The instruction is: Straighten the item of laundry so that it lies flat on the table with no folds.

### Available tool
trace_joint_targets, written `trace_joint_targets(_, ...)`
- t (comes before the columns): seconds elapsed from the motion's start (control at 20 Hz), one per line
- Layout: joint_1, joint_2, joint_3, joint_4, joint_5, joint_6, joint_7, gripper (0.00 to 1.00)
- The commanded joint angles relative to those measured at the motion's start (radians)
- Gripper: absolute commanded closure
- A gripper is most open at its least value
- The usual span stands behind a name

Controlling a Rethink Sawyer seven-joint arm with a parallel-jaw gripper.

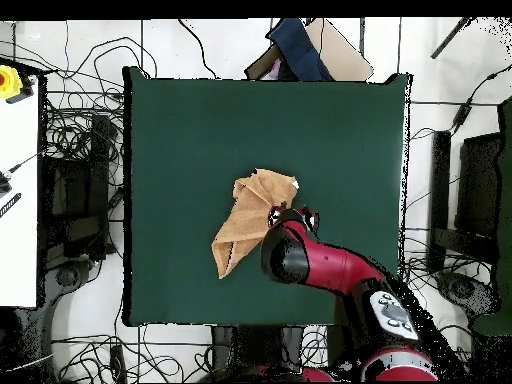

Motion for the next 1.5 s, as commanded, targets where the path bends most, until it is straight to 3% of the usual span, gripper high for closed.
trace_joint_targets(0.05,-0.095,0.109,0.283,0.018,-0.062,0.172,0.058,0.0)
trace_joint_targets(0.35,-0.228,0.162,0.461,0.02,-0.099,0.35,-0.058,0.0)
trace_joint_targets(0.65,-0.253,0.15,0.498,0.015,-0.097,0.473,-0.068,0.0)
trace_joint_targets(0.9,-0.262,0.161,0.512,-0.005,-0.115,0.5,-0.066,0.0)
trace_joint_targets(1.15,-0.233,0.157,0.496,0.006,-0.107,0.471,0.004,0.0)
trace_joint_targets(1.5,-0.085,0.159,0.422,0.05,-0.027,0.178,0.271,0.0)
